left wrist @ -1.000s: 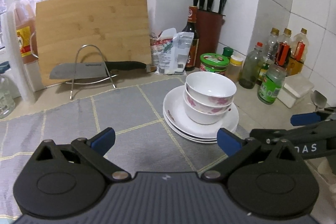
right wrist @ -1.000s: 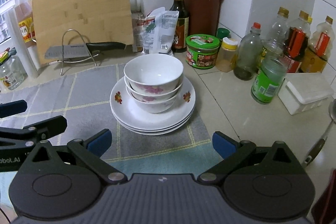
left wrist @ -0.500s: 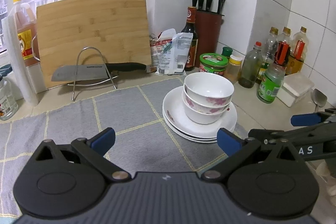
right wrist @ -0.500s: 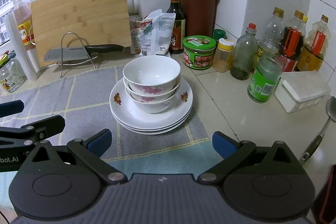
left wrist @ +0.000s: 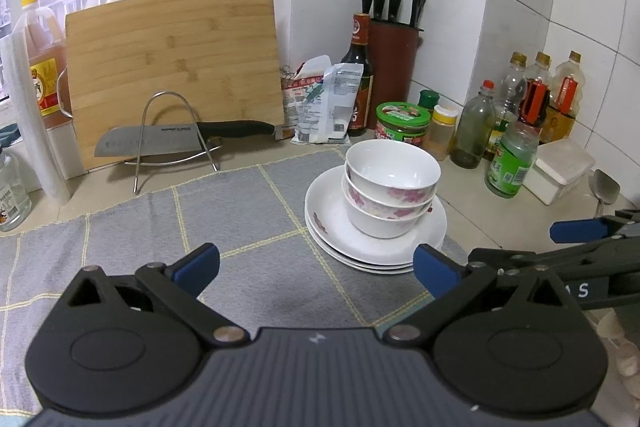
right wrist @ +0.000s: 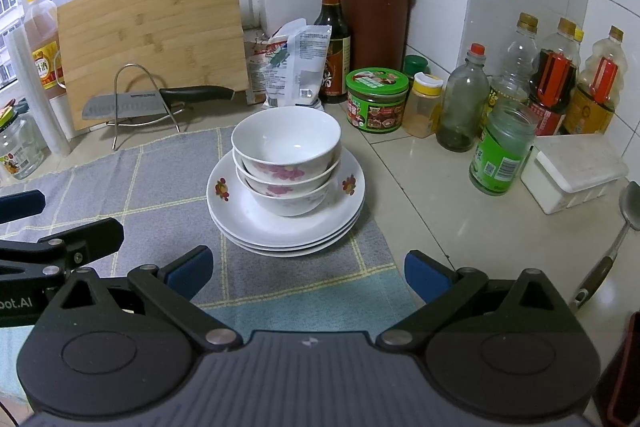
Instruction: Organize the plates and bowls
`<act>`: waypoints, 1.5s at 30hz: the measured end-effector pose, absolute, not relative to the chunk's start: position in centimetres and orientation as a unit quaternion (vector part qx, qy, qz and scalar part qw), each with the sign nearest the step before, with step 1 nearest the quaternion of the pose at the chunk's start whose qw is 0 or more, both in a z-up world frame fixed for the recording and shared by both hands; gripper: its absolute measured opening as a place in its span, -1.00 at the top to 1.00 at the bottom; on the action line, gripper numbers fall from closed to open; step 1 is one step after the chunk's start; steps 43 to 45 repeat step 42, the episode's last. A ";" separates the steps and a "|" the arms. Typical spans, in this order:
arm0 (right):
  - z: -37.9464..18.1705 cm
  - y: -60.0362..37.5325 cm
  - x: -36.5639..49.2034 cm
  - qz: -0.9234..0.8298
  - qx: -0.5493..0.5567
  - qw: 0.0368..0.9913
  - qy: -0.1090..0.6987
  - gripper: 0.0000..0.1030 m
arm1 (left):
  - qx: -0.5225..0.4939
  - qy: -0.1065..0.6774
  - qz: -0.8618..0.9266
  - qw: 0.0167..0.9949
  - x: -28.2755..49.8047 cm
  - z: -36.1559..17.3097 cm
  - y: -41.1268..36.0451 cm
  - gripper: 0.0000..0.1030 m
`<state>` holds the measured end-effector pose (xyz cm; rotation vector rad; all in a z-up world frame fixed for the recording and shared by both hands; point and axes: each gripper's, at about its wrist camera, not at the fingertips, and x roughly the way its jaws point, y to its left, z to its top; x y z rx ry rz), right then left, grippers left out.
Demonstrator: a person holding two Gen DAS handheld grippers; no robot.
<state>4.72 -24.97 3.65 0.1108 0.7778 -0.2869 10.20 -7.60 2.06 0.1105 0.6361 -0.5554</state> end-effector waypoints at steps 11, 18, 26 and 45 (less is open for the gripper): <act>3.8 -24.9 4.6 -0.145 0.054 0.912 0.379 -1.00 | 0.052 0.308 -0.273 0.910 10.2 2.1 -7.6 -0.99; 3.9 -24.7 4.5 -0.150 0.054 0.911 0.379 -1.00 | 0.052 0.309 -0.273 0.910 10.2 2.2 -7.6 -0.99; 3.9 -24.6 4.8 -0.154 0.051 0.910 0.382 -1.00 | 0.054 0.308 -0.273 0.910 10.3 2.2 -7.5 -0.99; 3.9 -24.7 4.5 -0.163 0.051 0.907 0.384 -1.00 | 0.058 0.308 -0.278 0.908 10.3 2.2 -7.5 -0.99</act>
